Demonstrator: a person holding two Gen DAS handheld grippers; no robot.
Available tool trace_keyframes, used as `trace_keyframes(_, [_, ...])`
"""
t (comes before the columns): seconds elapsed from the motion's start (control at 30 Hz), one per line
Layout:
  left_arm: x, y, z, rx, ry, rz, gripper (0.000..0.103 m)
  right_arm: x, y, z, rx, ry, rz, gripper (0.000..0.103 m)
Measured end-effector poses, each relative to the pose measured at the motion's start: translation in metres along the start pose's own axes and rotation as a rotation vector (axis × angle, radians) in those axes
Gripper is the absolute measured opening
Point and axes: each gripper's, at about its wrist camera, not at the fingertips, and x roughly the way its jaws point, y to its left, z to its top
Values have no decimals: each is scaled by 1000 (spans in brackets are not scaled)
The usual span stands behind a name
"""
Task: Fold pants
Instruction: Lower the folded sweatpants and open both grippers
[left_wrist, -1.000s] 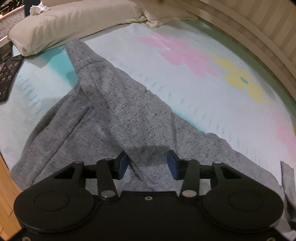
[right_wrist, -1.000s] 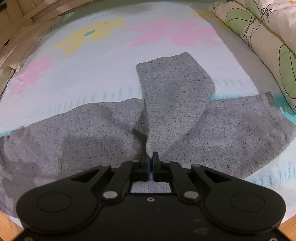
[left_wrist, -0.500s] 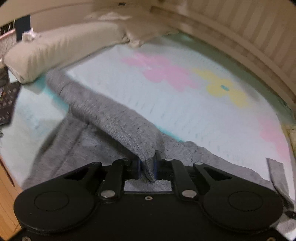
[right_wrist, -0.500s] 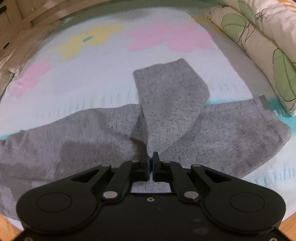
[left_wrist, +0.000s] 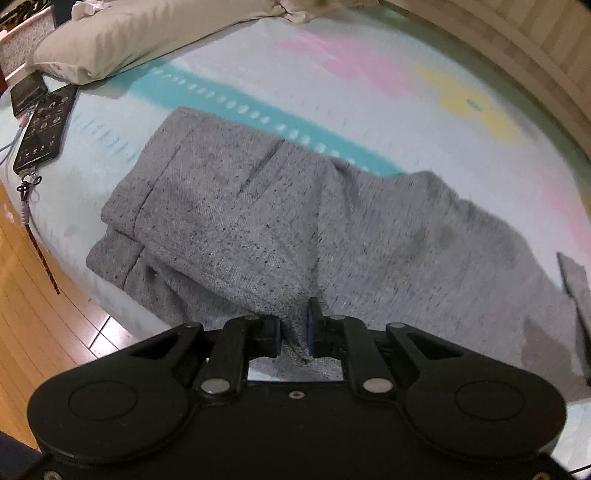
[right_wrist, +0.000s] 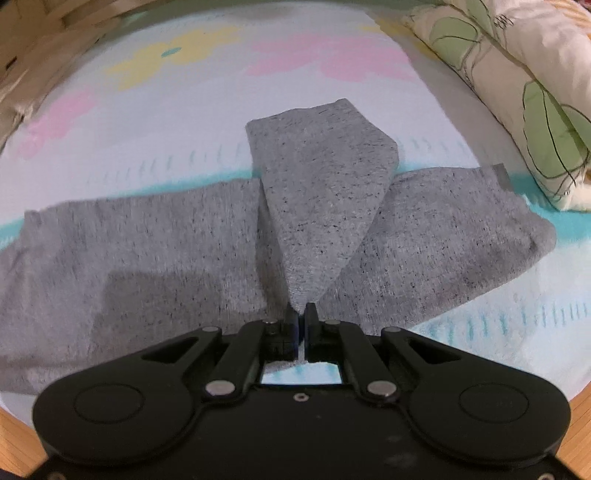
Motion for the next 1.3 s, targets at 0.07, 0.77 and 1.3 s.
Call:
trace_keyframes(0.07, [1, -2, -1, 15, -3, 9, 17, 2, 1, -1, -11, 4, -6, 4])
trace_keyframes(0.77, [-3, -9, -22, 75, 26, 84, 34, 22, -13, -2, 18, 99, -51, 18])
trace_keyframes(1.3, [-49, -72, -50, 386, -133, -123, 31, 35, -74, 10, 397, 266, 79, 32])
